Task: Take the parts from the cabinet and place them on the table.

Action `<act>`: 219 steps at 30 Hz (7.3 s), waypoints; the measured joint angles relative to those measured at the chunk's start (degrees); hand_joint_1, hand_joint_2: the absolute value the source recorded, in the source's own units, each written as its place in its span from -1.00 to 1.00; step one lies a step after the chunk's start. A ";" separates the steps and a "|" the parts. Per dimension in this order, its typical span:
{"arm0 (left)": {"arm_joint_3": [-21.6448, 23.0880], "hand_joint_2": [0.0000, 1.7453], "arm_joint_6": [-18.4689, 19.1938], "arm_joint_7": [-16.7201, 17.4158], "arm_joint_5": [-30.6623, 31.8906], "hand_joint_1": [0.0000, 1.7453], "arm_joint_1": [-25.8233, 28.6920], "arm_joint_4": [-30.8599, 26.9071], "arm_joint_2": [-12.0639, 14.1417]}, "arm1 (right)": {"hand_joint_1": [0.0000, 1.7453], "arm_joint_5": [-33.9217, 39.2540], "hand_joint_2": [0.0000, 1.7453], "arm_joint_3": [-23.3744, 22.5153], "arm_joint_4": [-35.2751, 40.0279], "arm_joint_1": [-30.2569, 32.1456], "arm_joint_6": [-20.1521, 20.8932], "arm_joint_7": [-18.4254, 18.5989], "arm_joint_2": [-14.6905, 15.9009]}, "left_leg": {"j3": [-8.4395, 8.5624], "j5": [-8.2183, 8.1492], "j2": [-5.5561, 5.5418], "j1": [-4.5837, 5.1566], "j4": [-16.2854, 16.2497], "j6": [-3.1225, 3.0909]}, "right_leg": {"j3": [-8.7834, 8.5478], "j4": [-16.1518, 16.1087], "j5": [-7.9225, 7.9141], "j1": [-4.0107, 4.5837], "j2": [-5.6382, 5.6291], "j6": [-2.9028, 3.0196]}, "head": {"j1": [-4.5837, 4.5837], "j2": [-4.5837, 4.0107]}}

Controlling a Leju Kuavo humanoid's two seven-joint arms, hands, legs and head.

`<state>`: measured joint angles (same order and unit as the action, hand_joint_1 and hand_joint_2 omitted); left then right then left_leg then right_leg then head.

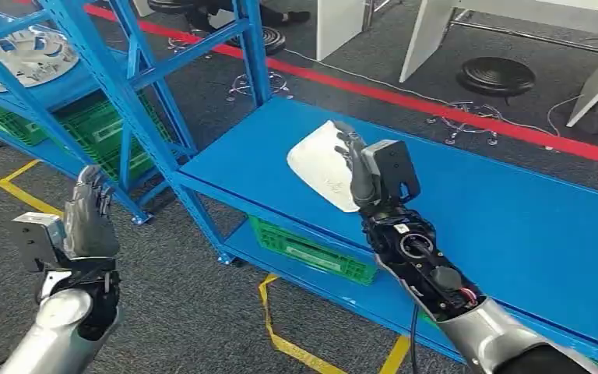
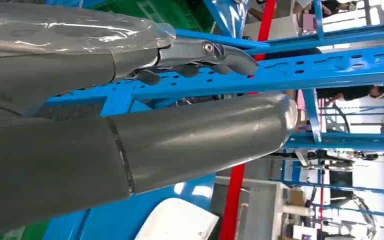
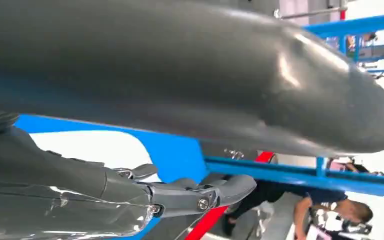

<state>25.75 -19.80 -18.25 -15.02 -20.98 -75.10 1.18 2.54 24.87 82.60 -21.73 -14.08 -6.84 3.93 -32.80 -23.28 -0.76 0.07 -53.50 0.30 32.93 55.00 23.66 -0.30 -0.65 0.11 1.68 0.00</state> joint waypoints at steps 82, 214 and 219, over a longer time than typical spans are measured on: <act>-1.14 -1.00 -0.83 0.22 0.17 -1.00 3.56 -5.97 2.32 | -1.00 -1.94 1.00 -14.29 -40.15 -15.71 21.29 -0.28 12.17 | -0.15 -0.02 -0.26 0.10 -0.06 -0.09 | 0.02 -0.01 0.02 -0.08 0.28 -0.07 | -0.20 0.00; -1.09 -1.00 1.42 -1.88 0.55 -1.00 0.89 -1.84 1.95 | -1.00 8.66 1.00 -7.32 -64.15 -30.66 36.02 7.91 9.46 | -0.16 -0.04 -0.25 0.10 -0.11 -0.10 | 0.03 -0.02 0.03 -0.09 0.25 -0.08 | -0.15 0.00; -1.07 -1.00 1.42 -1.90 0.26 -1.00 0.85 -1.79 1.90 | -1.00 9.13 1.00 -7.32 -64.39 -30.63 37.38 10.01 9.46 | -0.16 -0.04 -0.25 0.10 -0.11 -0.10 | 0.04 -0.02 0.03 -0.09 0.25 -0.08 | -0.17 0.00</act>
<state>24.67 -18.38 -20.15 -14.75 -20.13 -76.89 3.08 11.67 17.55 18.21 -52.35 23.30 3.17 13.40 -32.96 -23.32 -1.01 0.17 -53.62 0.21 32.97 54.98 23.69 -0.40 -0.39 0.03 1.51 0.00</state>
